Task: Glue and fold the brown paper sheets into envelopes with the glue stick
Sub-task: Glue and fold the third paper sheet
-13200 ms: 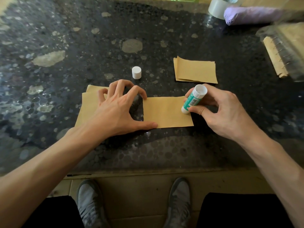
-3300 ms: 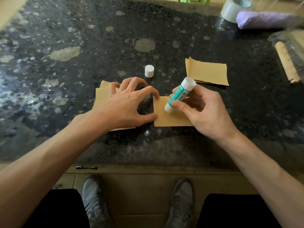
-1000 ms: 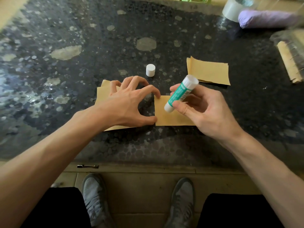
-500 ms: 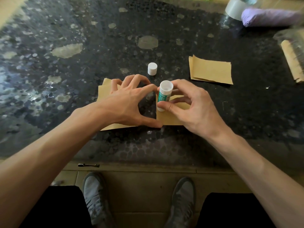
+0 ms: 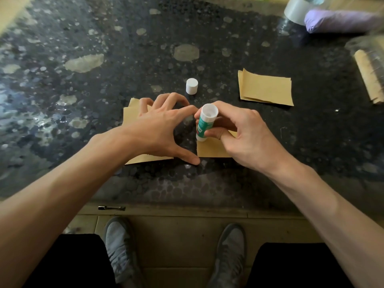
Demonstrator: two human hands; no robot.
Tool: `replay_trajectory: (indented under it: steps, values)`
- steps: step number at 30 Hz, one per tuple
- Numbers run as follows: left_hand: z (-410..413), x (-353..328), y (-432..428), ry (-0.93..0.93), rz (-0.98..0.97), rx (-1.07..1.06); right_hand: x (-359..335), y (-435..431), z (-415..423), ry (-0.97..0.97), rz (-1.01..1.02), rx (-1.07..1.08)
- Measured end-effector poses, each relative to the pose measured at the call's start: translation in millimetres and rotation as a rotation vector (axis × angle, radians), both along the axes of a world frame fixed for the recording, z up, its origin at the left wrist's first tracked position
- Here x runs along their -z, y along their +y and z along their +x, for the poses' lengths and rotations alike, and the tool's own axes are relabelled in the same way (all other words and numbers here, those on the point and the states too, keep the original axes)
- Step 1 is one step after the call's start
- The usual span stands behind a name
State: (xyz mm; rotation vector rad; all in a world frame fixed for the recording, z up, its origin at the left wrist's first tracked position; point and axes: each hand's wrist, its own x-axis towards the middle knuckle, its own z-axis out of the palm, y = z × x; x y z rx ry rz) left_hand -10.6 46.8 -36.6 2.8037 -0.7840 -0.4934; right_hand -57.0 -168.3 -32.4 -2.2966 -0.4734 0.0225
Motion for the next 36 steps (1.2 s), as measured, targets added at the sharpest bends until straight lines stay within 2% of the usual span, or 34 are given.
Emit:
replay_trajectory:
  steps: [10,36]
  values:
    - [0.0,-1.0,0.2,0.029,0.007,-0.003,-1.7,-0.7,-5.8,-0.04,-0.011,0.085]
    - [-3.8,-3.6,0.3,0.005,-0.018,0.006,-7.8,-1.5,-21.1,0.043,0.008,-0.01]
